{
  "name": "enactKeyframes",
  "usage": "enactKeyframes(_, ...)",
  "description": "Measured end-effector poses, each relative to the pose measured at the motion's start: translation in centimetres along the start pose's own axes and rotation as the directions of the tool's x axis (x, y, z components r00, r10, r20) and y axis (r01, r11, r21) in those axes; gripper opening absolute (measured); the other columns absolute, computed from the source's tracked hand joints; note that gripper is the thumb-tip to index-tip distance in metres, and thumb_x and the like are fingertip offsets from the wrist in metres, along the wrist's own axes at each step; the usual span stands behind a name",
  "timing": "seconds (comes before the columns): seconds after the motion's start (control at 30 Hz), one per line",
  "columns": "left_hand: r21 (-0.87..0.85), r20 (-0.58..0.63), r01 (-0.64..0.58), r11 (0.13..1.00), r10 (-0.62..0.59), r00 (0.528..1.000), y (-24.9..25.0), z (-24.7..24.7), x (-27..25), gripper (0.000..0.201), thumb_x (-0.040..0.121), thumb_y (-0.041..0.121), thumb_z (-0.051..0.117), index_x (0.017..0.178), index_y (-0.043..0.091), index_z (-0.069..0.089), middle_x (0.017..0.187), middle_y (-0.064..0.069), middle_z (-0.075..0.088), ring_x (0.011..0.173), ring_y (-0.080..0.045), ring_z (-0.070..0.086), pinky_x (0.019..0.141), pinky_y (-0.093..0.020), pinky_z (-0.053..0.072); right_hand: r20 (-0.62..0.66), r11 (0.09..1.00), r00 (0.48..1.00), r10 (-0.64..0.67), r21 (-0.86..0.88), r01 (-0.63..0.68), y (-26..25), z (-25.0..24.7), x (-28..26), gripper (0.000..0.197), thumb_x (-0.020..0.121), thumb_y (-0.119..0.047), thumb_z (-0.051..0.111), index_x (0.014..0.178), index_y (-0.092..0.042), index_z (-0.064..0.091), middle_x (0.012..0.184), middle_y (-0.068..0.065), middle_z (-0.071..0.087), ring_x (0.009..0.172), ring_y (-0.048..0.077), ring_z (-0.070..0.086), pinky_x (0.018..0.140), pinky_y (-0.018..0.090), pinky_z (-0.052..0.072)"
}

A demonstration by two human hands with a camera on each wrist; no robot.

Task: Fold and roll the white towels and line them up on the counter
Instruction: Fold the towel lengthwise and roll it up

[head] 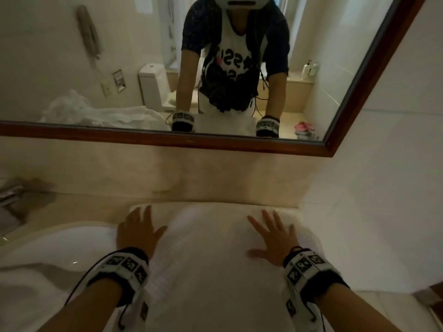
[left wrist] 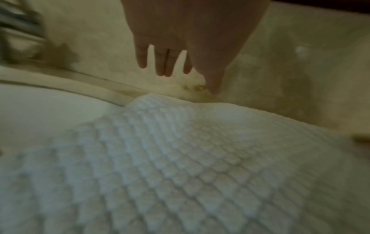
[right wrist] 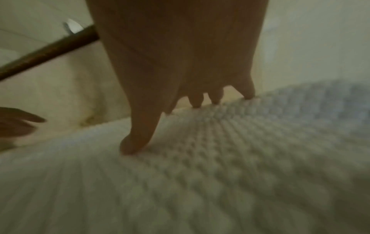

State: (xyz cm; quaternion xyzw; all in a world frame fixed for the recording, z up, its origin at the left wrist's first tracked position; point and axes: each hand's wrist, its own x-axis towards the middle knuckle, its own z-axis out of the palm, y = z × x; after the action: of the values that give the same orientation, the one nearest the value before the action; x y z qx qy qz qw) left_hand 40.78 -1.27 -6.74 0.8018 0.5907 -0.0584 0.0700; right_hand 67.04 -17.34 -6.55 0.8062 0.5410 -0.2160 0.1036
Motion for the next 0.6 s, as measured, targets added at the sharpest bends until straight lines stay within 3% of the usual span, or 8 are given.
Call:
enactKeyframes(0.13,-0.151,0.179,0.312,0.938,-0.284,0.942,-2.1,1.3,0.2,0.086,0.088,0.066,0.029,0.150,0.014,-0.001,0.153,-0.017,0.020,0.136,-0.033,0.029,0.111,-0.044,0.027,0.153,0.999,0.987,0.048,-0.004,-0.048,-0.3,1.5,-0.4,0.096,0.066,-0.086,0.031,0.141,-0.050,-0.018,0.152,-0.003,-0.032,0.142,0.029,-0.024,0.108,0.068,-0.001)
enactKeyframes(0.2,-0.361,0.289,0.429,0.828,-0.338,0.896,-2.6,2.6,0.6,0.094,0.086,0.063,0.041,0.150,0.014,-0.007,0.153,-0.022,0.018,0.135,-0.038,0.031,0.112,-0.048,0.026,0.173,0.998,0.983,0.058,-0.035,-0.052,-0.8,1.4,-0.8,0.105,0.056,-0.092,0.025,0.140,-0.049,-0.020,0.150,-0.003,-0.036,0.140,0.030,-0.028,0.106,0.069,-0.006)
enactKeyframes(0.27,-0.536,0.363,0.514,0.670,-0.367,0.857,-2.7,2.7,0.7,0.100,0.085,0.054,0.053,0.149,0.011,-0.010,0.153,-0.026,0.017,0.135,-0.042,0.030,0.112,-0.049,0.027,0.121,0.995,0.993,0.014,-0.099,-0.002,-1.4,1.0,-0.8,0.123,0.030,-0.093,0.007,0.138,-0.045,-0.026,0.145,-0.003,-0.042,0.136,0.026,-0.035,0.106,0.067,-0.013)
enactKeyframes(0.33,-0.593,0.421,0.570,0.569,-0.385,0.821,-3.0,2.6,0.7,0.100,0.085,0.047,0.058,0.148,0.004,-0.007,0.152,-0.026,0.017,0.135,-0.041,0.030,0.111,-0.046,0.028,0.097,0.991,0.994,-0.058,-0.118,0.069,-2.1,0.8,-0.5,0.124,0.031,-0.093,0.011,0.138,-0.043,-0.028,0.142,-0.002,-0.045,0.132,0.023,-0.038,0.107,0.065,-0.015)
enactKeyframes(0.4,-0.592,0.414,0.541,0.598,-0.350,0.840,-3.6,2.3,0.6,0.087,0.084,0.042,0.062,0.145,-0.003,0.018,0.145,-0.028,0.034,0.127,-0.040,0.041,0.105,-0.042,0.036,0.132,0.993,0.987,-0.090,-0.069,0.099,-2.7,0.6,-0.3,0.114,0.055,-0.089,0.037,0.140,-0.045,-0.025,0.141,-0.005,-0.046,0.136,0.025,-0.035,0.108,0.066,-0.013)
enactKeyframes(0.47,-0.568,0.327,0.465,0.679,-0.333,0.885,-4.1,1.4,0.5,0.065,0.084,0.036,0.065,0.131,-0.006,0.047,0.131,-0.026,0.052,0.117,-0.039,0.051,0.098,-0.039,0.041,0.167,0.995,0.981,-0.096,-0.012,0.099,-3.2,0.7,-0.4,0.109,0.067,-0.078,0.052,0.140,-0.047,-0.023,0.146,-0.004,-0.042,0.138,0.027,-0.033,0.107,0.067,-0.012)
enactKeyframes(0.53,-0.554,0.182,0.382,0.740,-0.340,0.923,-4.6,0.0,0.7,0.056,0.087,0.029,0.064,0.131,-0.002,0.049,0.133,-0.023,0.051,0.121,-0.039,0.048,0.103,-0.042,0.038,0.168,0.995,0.981,-0.101,0.008,0.101,-3.6,0.8,-0.5,0.111,0.066,-0.076,0.056,0.139,-0.049,-0.023,0.147,-0.004,-0.041,0.138,0.028,-0.034,0.106,0.069,-0.011)
enactKeyframes(0.6,-0.572,0.013,0.283,0.770,-0.336,0.942,-4.7,-1.9,1.2,0.047,0.090,0.020,0.059,0.130,-0.001,0.048,0.130,-0.025,0.053,0.118,-0.041,0.049,0.099,-0.044,0.038,0.151,0.994,0.982,-0.110,0.009,0.110,-4.4,0.7,-0.5,0.113,0.063,-0.078,0.057,0.137,-0.052,-0.024,0.146,-0.006,-0.042,0.137,0.028,-0.036,0.103,0.071,-0.012)
